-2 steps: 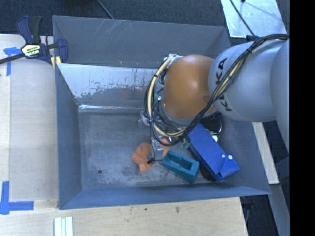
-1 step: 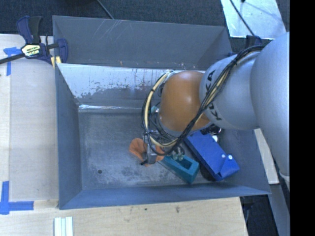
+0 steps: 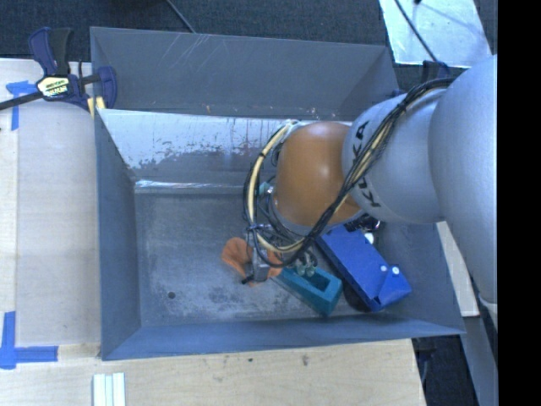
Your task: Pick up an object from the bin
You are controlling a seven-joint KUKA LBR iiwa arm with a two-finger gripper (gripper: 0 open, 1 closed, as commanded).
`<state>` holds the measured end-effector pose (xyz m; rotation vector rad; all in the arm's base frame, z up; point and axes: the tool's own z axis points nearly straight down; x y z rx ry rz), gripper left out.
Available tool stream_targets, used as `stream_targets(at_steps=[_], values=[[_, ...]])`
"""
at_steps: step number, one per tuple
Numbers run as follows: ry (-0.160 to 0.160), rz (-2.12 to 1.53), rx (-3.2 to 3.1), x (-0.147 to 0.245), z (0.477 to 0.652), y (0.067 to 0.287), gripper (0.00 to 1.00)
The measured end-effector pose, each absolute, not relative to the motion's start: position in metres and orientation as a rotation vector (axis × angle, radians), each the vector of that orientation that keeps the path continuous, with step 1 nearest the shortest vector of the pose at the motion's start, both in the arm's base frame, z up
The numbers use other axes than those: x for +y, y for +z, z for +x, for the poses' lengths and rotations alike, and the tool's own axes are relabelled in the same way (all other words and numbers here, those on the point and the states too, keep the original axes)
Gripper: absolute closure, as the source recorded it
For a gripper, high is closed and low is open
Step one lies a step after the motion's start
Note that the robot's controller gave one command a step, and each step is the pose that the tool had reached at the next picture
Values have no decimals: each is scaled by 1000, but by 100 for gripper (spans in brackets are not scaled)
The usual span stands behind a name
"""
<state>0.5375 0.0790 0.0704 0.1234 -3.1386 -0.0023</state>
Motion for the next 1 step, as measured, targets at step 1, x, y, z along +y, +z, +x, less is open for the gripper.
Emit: stream_targets(at_steps=[1], values=[[-2,123,-3139,79,537,70,100]])
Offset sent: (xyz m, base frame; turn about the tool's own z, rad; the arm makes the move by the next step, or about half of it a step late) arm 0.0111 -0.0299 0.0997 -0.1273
